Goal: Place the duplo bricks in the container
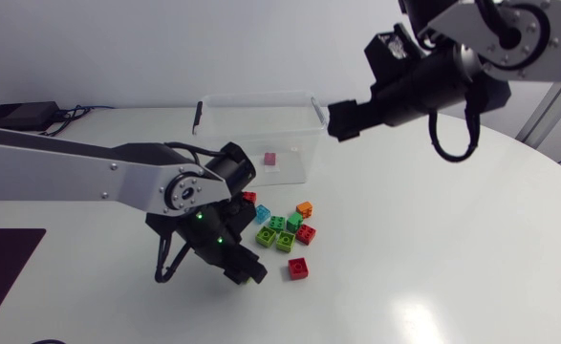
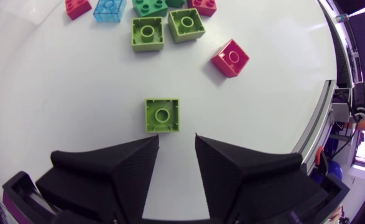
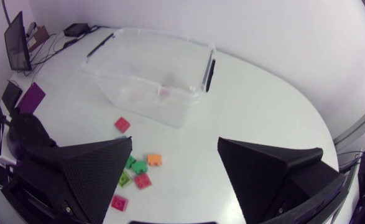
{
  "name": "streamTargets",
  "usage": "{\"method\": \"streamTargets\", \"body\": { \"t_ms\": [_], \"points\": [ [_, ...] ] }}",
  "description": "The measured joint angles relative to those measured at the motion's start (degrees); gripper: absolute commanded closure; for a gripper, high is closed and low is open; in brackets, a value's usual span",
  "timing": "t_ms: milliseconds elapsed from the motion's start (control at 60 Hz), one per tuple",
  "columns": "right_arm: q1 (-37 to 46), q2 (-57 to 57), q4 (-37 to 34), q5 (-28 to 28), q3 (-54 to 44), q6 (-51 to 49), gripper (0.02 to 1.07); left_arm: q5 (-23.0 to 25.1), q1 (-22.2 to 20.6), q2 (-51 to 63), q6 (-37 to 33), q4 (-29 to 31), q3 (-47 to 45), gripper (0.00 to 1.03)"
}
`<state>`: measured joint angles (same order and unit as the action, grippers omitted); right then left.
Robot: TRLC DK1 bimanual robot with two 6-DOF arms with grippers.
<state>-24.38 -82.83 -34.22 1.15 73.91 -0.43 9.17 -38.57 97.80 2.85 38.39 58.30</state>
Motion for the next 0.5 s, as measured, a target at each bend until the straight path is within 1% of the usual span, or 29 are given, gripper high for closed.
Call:
{"method": "streamTargets", "body": {
  "t_ms": [67,150,233,400,467,500],
  "points": [
    [-0.1,1.2,0.0,0.5,-4.2,0.0,0.07,-0.3,-0.5,1.2,0.0,-0.7,0.0,0.6],
    [-0.8,2.5,0.0,1.0,-8.5,-0.2,0.07,-2.2,-0.9,2.2,0.1,-1.5,0.0,0.6],
    [-2.1,4.3,0.0,1.2,-11.9,-0.9,0.07,-2.6,-1.0,2.3,0.2,-1.6,0.0,0.6],
    [-3.7,7.1,0.0,1.4,-15.7,-1.5,0.07,-3.7,-1.0,2.2,0.2,-1.4,0.0,0.58],
    [-3.7,7.3,0.0,1.4,-16.5,-1.7,0.07,-5.1,-1.0,2.0,0.2,-1.5,0.0,0.56],
    [-3.7,7.4,0.0,1.4,-16.8,-1.8,0.07,-5.8,-1.0,1.9,0.2,-1.5,0.0,0.48]
  ]
}}
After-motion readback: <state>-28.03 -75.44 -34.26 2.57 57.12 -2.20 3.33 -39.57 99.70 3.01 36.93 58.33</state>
